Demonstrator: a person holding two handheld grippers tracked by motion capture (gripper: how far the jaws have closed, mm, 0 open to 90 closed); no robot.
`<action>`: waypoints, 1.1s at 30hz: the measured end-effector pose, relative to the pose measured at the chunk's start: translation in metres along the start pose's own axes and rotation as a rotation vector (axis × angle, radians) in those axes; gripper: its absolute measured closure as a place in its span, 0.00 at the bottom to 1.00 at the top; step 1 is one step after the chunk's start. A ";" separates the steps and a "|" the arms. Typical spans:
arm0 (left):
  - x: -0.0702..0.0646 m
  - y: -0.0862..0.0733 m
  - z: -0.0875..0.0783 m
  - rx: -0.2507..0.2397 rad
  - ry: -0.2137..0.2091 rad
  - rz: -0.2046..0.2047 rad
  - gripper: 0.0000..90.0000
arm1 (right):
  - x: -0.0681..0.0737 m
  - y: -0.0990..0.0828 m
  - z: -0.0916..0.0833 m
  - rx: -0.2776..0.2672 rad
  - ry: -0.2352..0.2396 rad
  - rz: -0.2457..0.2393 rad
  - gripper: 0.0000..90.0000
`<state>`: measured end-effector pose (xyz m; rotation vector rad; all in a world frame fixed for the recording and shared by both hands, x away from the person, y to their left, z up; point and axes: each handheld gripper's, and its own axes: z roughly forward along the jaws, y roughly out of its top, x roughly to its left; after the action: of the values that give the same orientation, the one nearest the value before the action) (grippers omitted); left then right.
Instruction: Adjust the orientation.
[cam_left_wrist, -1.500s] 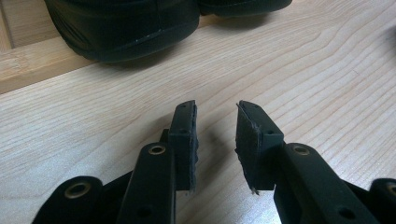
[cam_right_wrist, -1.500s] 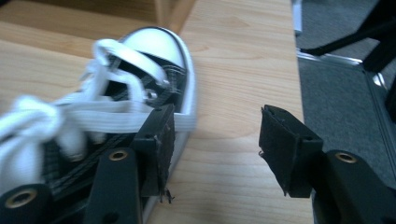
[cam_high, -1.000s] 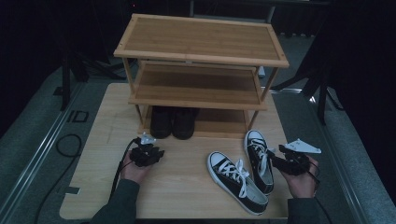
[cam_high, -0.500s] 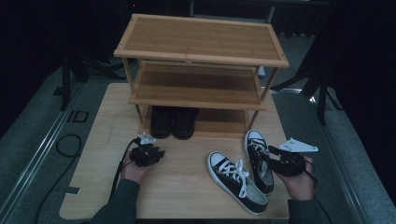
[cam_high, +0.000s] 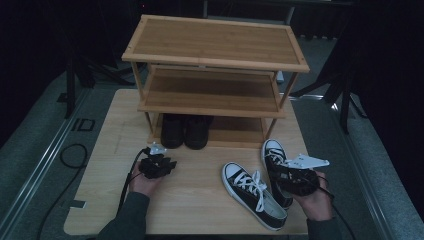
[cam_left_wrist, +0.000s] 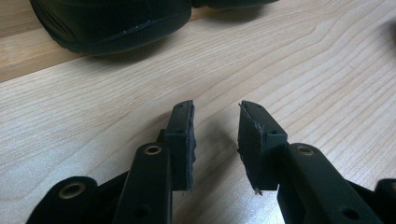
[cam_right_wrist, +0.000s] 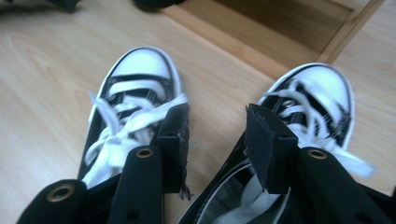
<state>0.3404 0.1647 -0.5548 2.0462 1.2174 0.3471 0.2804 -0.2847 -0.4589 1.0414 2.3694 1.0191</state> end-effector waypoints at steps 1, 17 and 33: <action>0.000 0.000 0.000 -0.001 -0.001 -0.002 0.73 | 0.001 -0.001 0.000 0.008 0.007 -0.010 0.67; 0.001 0.000 0.000 -0.005 -0.002 -0.007 0.72 | 0.015 -0.006 0.002 0.121 0.076 -0.093 0.77; 0.000 0.000 0.000 -0.005 0.000 -0.006 0.71 | 0.023 -0.013 -0.001 0.164 0.145 -0.120 0.77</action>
<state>0.3403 0.1644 -0.5552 2.0384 1.2212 0.3470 0.2585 -0.2740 -0.4690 0.8938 2.6352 0.8976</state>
